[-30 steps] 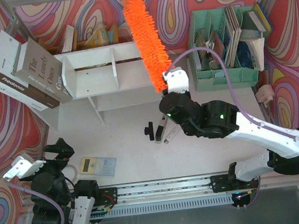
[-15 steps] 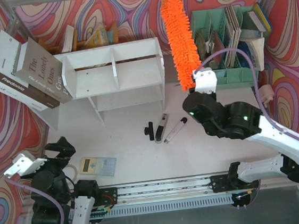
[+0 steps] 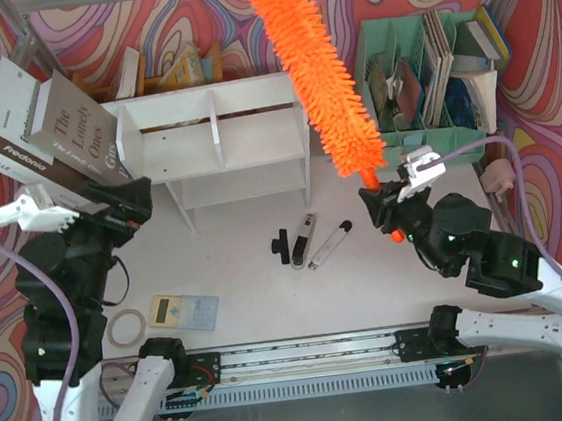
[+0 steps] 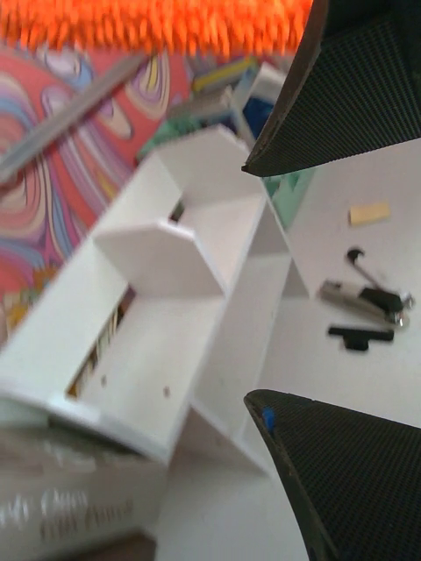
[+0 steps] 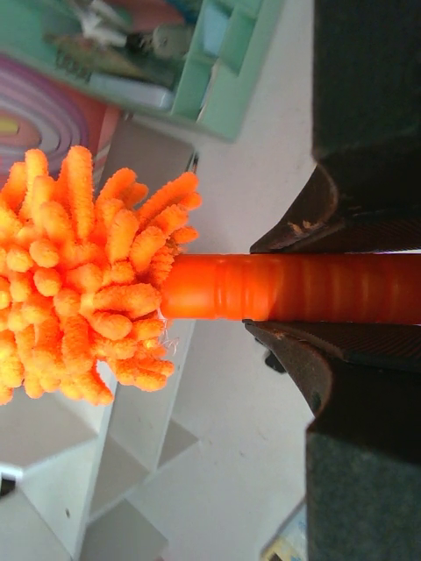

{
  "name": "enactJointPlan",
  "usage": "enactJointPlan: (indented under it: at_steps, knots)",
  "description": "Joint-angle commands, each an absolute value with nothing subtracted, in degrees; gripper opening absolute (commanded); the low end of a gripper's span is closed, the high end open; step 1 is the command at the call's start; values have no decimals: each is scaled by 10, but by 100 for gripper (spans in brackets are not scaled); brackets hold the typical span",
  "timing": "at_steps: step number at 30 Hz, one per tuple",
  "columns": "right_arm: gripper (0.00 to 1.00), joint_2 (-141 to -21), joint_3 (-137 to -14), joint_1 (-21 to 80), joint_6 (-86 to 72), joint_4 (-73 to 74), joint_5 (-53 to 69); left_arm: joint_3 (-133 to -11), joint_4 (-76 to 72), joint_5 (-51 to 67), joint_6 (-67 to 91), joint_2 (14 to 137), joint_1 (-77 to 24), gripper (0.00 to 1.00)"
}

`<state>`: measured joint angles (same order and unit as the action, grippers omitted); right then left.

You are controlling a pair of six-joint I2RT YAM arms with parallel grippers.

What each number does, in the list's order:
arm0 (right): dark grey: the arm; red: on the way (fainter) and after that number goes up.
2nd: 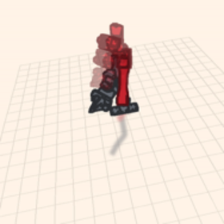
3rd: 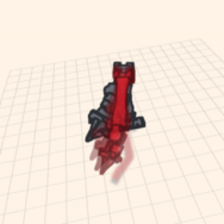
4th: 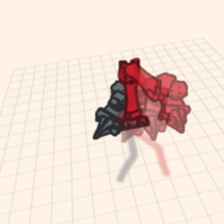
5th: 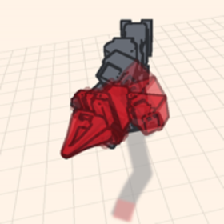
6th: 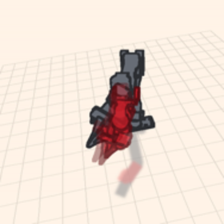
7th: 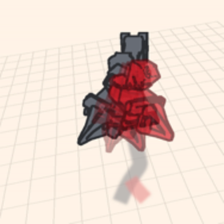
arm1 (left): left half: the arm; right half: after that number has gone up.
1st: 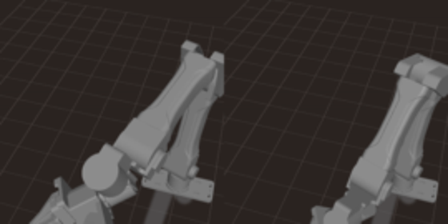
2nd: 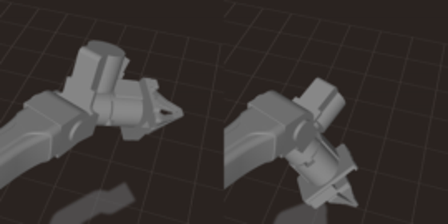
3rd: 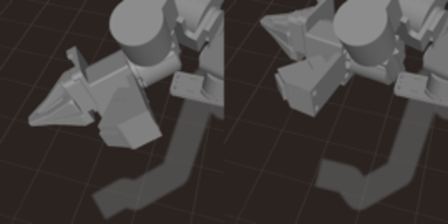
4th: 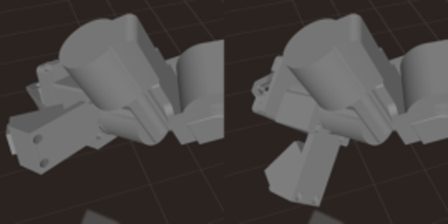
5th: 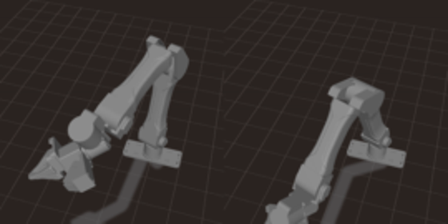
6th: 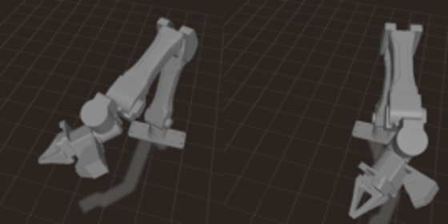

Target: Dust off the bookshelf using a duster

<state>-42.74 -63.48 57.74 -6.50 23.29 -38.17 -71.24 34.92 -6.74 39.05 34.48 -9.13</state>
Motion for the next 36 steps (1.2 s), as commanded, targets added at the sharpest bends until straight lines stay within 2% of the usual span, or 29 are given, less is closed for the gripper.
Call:
enactJointPlan:
  at_steps: [1,6,13,17,26,30,36]
  knots:
    - [0,-437,-613,577,-9,106,-268,-745,255,54,452,386,-94,98]
    - [0,-456,-591,577,-14,69,-211,-745,198,49,459,425,-147,97]
    - [0,-481,-596,577,-5,43,-191,-757,143,-147,341,511,-405,98]
    - [0,-483,-594,577,1,39,-174,-763,98,-179,323,564,-462,96]
    - [0,-438,-561,577,21,37,-105,-766,29,-206,332,634,-463,78]
    - [0,-432,-560,577,22,57,-117,-767,0,-184,342,657,-464,63]
    - [0,-417,-549,577,29,64,-122,-765,-18,-226,335,671,-498,34]
